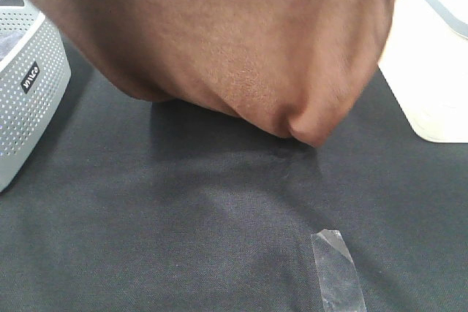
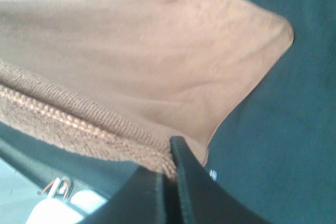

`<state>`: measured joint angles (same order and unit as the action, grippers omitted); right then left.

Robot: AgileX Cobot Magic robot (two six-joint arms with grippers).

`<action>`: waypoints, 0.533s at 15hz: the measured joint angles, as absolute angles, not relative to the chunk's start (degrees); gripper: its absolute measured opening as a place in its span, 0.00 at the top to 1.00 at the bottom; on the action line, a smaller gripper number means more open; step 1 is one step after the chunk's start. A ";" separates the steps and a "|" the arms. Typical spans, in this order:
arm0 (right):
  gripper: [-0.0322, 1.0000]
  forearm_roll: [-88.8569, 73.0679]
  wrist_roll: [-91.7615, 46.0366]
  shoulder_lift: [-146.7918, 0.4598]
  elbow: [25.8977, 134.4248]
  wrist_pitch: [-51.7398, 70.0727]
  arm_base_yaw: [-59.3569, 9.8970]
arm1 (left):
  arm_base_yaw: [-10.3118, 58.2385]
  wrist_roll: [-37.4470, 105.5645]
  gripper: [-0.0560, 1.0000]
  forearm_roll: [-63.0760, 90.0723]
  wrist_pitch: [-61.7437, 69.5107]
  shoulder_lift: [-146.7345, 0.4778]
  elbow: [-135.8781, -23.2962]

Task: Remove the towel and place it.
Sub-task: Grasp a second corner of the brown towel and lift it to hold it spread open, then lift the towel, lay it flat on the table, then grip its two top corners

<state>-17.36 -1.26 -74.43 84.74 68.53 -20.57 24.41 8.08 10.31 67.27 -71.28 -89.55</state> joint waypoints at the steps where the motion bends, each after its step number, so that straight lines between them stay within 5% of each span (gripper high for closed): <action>1: 0.96 -17.42 -1.09 -72.99 82.56 68.47 -20.57 | 24.41 8.08 0.95 11.34 67.27 -70.65 -86.75; 8: 0.96 -20.40 -0.86 -65.15 66.98 68.70 -20.57 | 24.41 8.19 0.95 20.00 65.55 -65.15 -62.80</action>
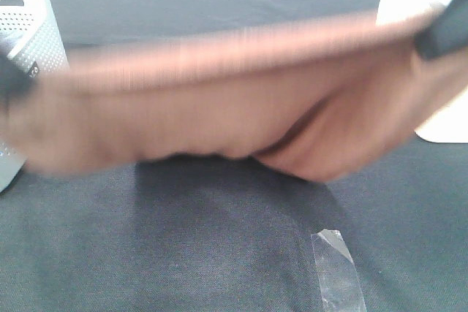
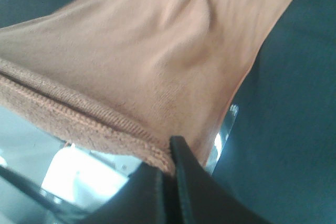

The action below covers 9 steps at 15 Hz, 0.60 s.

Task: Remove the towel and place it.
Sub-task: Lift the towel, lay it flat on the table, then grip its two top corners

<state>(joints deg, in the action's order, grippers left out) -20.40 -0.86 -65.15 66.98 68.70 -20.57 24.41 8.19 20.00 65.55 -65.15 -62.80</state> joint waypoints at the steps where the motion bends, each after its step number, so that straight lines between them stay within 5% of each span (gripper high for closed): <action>1: 0.96 -20.40 -0.86 -64.46 65.43 68.70 -20.57 | 24.41 8.19 0.95 21.49 65.20 -64.92 -60.22; 9: 0.96 -22.98 -0.86 -58.27 50.94 68.93 -20.57 | 24.24 11.69 0.95 32.60 64.34 -64.80 -44.58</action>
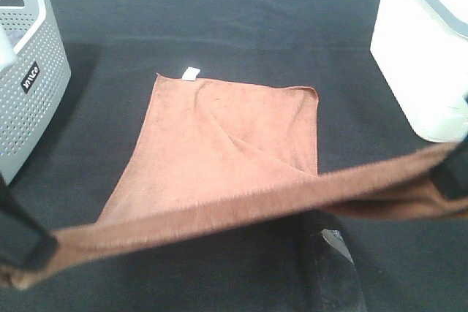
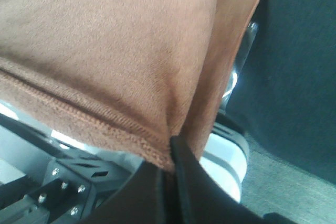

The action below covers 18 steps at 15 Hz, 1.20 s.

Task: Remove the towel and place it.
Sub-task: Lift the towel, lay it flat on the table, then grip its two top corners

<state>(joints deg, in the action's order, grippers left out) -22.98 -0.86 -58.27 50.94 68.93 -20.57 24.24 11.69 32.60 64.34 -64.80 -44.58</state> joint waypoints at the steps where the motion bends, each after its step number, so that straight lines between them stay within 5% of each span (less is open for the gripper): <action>1: 0.96 -23.72 -0.86 -57.07 49.68 68.93 -20.57 | 24.47 12.32 0.95 33.46 64.46 -64.74 -43.37; 8: 0.96 -27.04 0.63 -48.41 39.71 69.90 -20.23 | 41.77 4.53 0.95 31.80 64.40 -64.69 -39.36; 18: 0.96 -26.59 0.34 -47.04 32.95 69.73 -19.94 | 42.91 2.06 0.95 31.63 64.34 -66.00 -39.30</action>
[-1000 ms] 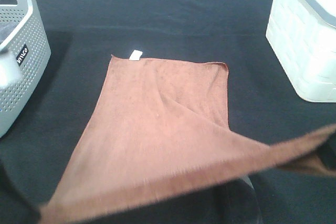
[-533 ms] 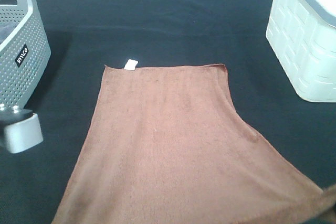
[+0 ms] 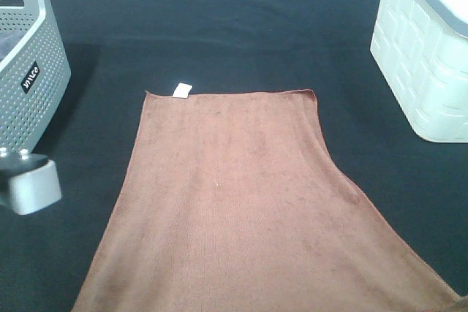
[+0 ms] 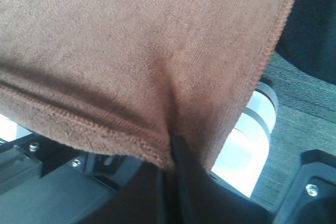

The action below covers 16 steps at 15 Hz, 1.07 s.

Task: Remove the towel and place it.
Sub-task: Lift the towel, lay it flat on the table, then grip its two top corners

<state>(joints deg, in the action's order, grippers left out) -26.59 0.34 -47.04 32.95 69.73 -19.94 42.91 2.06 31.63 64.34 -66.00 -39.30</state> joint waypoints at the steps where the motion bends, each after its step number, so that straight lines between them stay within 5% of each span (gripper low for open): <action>1: 0.96 -26.18 0.00 -47.50 32.95 69.73 -19.94 | 42.91 2.06 0.95 31.86 64.17 -67.49 -39.30; 16: 0.96 -21.83 -7.22 -75.11 32.95 68.47 -19.88 | 42.91 1.89 0.95 34.15 58.96 -87.89 -40.74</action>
